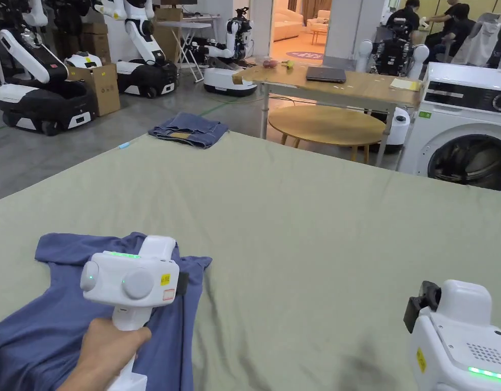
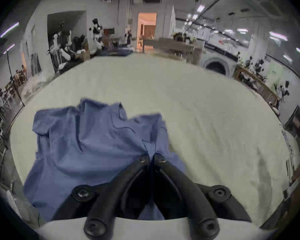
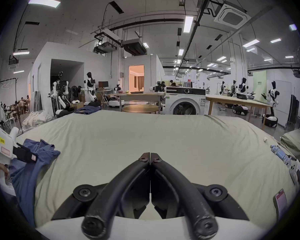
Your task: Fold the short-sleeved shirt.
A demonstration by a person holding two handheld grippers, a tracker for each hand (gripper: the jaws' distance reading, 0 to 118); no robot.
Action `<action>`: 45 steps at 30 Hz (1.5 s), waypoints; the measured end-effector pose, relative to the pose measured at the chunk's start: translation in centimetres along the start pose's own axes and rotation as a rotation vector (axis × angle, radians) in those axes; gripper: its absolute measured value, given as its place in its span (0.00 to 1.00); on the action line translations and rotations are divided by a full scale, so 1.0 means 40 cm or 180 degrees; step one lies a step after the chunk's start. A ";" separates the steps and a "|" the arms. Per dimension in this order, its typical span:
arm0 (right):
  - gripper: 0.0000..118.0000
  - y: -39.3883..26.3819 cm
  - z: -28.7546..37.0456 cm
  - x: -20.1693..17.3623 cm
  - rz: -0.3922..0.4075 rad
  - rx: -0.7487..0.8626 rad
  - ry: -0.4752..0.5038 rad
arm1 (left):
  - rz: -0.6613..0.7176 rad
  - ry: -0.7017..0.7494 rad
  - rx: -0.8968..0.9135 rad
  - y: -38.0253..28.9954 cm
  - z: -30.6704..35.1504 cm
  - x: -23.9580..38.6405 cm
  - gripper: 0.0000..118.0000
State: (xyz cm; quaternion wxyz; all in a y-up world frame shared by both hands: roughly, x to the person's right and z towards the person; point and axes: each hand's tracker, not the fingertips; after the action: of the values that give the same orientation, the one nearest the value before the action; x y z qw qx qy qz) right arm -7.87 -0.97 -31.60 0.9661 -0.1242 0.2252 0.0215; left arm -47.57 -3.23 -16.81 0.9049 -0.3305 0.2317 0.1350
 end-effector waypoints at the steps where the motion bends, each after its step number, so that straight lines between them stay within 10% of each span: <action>1: 0.00 0.007 0.005 0.002 -0.0010 0.0015 -0.0007 | -0.0017 0.0047 0.0040 0.013 0.012 0.004 0.00; 13: 0.00 0.055 0.048 0.058 0.0038 0.0189 -0.0095 | -0.0016 -0.0423 0.0899 0.313 0.190 0.113 0.00; 26: 0.00 0.063 0.127 0.234 -0.0128 0.0254 -0.0539 | -0.0887 -0.1498 0.0952 0.466 0.232 0.635 0.00; 45: 0.00 0.005 0.305 0.514 -0.0320 0.0230 -0.1440 | -0.1470 -0.2767 -0.0007 0.115 0.143 1.199 0.00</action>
State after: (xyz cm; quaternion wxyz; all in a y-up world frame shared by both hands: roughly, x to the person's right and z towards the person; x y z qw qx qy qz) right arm 15.80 1.99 -30.11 0.9957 -0.0926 -0.0029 -0.0074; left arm -6.45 8.34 -39.78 0.9238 -0.2873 -0.2467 0.0565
